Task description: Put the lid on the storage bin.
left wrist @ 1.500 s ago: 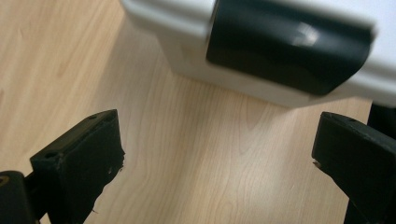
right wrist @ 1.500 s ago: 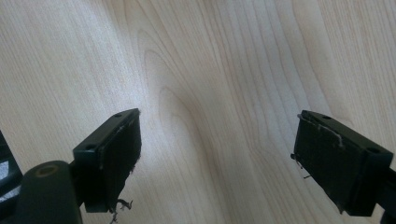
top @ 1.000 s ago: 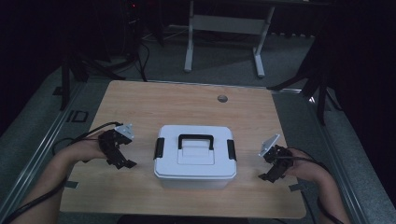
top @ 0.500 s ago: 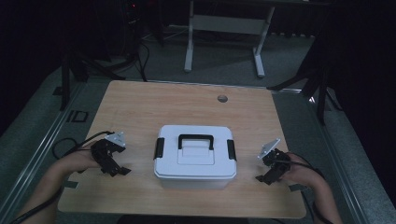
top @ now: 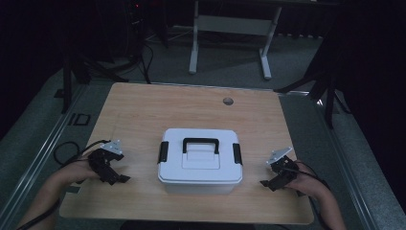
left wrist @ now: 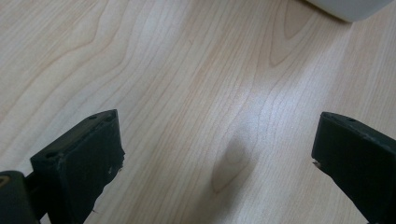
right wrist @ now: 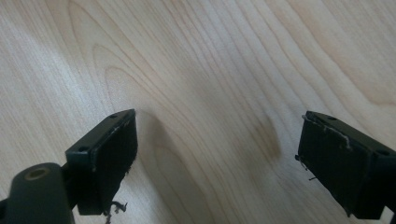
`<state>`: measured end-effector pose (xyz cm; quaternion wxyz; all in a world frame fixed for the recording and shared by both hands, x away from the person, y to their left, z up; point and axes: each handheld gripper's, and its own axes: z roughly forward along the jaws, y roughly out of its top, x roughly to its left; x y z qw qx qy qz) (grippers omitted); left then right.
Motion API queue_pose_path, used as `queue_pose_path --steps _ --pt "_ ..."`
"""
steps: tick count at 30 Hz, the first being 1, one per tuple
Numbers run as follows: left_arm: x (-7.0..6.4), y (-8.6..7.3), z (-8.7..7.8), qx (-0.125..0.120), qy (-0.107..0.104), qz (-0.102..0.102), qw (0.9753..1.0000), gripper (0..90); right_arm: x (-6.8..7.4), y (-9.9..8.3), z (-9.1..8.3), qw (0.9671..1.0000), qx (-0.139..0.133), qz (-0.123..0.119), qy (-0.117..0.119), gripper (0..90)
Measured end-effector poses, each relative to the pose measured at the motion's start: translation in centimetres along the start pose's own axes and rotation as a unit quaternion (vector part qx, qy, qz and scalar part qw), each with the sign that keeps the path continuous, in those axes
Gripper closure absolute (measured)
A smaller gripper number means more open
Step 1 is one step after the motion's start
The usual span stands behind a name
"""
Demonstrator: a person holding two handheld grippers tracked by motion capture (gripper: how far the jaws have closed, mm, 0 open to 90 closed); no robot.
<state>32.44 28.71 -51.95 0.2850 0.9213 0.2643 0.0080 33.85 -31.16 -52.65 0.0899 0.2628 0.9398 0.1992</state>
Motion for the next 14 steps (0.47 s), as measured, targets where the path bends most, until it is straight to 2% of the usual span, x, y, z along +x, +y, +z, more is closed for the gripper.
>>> queue_pose_path --steps 6,8,11,14 --pt "0.21 -0.86 0.44 -0.003 -0.005 -0.015 0.9999 1.3 -0.05 0.04 -0.16 0.9998 -0.019 0.002 0.003 11.7" --pt "0.16 -1.0 0.5 0.003 0.003 -0.011 0.9999 1.3 0.01 0.08 -0.13 0.9998 -0.018 0.0 0.004 11.7" --pt "0.23 -1.05 0.34 -0.006 -0.002 -0.018 0.9998 1.3 0.07 0.11 -0.06 0.9998 -0.017 -0.002 0.007 11.7" --pt "0.23 -1.13 0.4 -0.002 -0.003 -0.021 0.9998 1.3 0.12 0.11 -0.06 0.9998 -0.017 -0.002 0.009 11.7"
